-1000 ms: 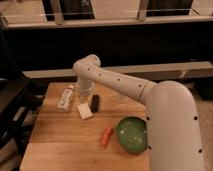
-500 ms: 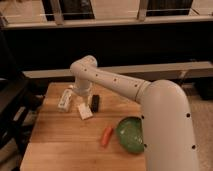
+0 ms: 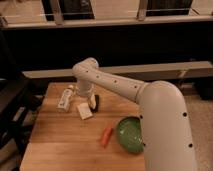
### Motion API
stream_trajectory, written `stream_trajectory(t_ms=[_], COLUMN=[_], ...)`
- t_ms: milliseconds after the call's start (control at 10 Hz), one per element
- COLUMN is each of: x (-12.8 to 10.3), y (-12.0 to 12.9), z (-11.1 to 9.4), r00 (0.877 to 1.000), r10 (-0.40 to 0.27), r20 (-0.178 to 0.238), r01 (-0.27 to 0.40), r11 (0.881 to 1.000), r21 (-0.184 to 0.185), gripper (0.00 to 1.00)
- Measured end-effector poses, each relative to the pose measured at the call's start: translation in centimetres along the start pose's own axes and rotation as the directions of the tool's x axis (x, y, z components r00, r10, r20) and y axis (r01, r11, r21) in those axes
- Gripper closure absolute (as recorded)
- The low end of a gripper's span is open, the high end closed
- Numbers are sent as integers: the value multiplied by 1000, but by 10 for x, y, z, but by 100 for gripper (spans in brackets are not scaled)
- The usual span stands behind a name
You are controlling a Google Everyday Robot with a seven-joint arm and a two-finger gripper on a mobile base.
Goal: Place the white sponge in the ceramic cup
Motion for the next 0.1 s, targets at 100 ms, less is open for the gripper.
stream_trajectory(t_ms=[100], x=[1], y=[0], z=[2], r00=[1000], r10=[-1], r20=[0], r01=[1], r11=[1000], r21=[0], gripper=[20])
